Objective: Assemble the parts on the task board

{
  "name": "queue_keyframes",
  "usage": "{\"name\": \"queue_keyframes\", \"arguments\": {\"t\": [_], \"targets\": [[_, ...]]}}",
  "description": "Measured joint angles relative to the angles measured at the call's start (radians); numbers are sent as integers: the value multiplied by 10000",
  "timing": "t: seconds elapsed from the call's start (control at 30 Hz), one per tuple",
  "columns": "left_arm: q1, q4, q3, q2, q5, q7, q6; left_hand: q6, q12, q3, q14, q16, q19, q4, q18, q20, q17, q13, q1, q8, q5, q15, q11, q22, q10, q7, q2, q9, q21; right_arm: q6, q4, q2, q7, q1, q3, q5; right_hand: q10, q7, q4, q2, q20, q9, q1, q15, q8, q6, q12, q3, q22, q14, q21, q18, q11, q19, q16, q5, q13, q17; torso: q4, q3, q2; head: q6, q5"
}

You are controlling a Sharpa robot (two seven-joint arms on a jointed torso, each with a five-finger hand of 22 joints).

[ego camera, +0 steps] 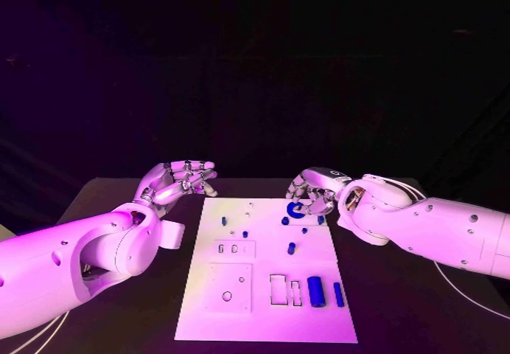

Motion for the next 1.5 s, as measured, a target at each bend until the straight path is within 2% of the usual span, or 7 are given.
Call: {"name": "queue_keyframes", "arguments": {"t": [0.03,0.07,0.2,0.47,0.8,1.3,1.5], "targets": [[0,86,5,-31,-34,-38,28,17,0,0,-2,317,-36,0,0,-36,186,0,-52,0,0,-2,-8,165,38,-17,-52,0,246,57,-21,35,-54,0,0,-132,6,-19,30,-35,12,100,-35,7,41,-37,0,30,782,6,652,-112,-6,160,648,0,15,552,14,-5,29,0,-19],[0,189,11,-61,-80,-88,64,17,0,0,-24,619,-91,0,1,-50,360,0,-62,0,0,-23,-18,318,48,-17,-62,0,486,126,-51,82,-116,0,-1,-287,-49,2,41,-37,38,196,-37,35,61,-76,0,41,1462,35,1194,-112,1,299,1215,0,15,1045,31,-6,57,0,-37],[0,433,37,-127,-232,-241,168,17,0,0,-57,1240,-147,0,1,-64,685,-1,-128,0,0,-56,-18,641,47,-17,-128,0,983,318,-181,233,-277,-6,-7,-672,-315,6,42,-37,99,335,-37,36,76,-100,0,42,2306,34,1862,-267,93,466,1977,0,-38,1698,96,-12,176,-22,-84],[0,572,80,-182,-434,-463,316,89,0,29,-92,1620,-268,30,-1,-50,874,-1,-128,0,0,-92,-54,875,84,-18,-128,14,1296,585,-419,439,-495,-73,-21,-1143,-523,4,41,-37,153,417,-37,72,76,-202,0,42,2374,68,2140,-266,163,519,2343,0,-103,1991,221,-35,400,-64,-180],[0,560,101,-221,-506,-564,387,89,0,57,-145,1739,-303,57,-1,-86,913,9,-128,0,0,-75,-19,945,119,-17,-128,25,1413,860,-501,499,-698,-106,-23,-1469,-596,4,70,-37,191,463,-37,73,76,-202,0,13,2373,67,2261,-265,163,554,2468,0,-103,2073,335,-52,520,-105,-274],[1,552,109,-256,-518,-630,436,123,0,85,-162,1920,-337,85,-1,-51,974,7,-128,1,0,-91,-56,1066,156,17,-127,35,1604,1194,-563,521,-926,-139,-35,-1719,-595,7,150,-36,191,563,-37,73,86,-126,0,94,2371,66,2340,-264,163,553,2554,63,-112,2079,372,-48,607,-53,-306],[2,550,110,-260,-515,-650,467,158,0,141,-162,1970,-373,84,-1,-88,984,7,-128,1,0,-91,-55,1093,156,-19,-127,34,1653,1245,-643,564,-964,-157,-37,-1752,-595,47,248,62,191,619,-131,73,154,-27,-1,193,2370,66,2340,-263,163,552,2594,122,-112,2078,389,-47,632,-45,-312]]}}
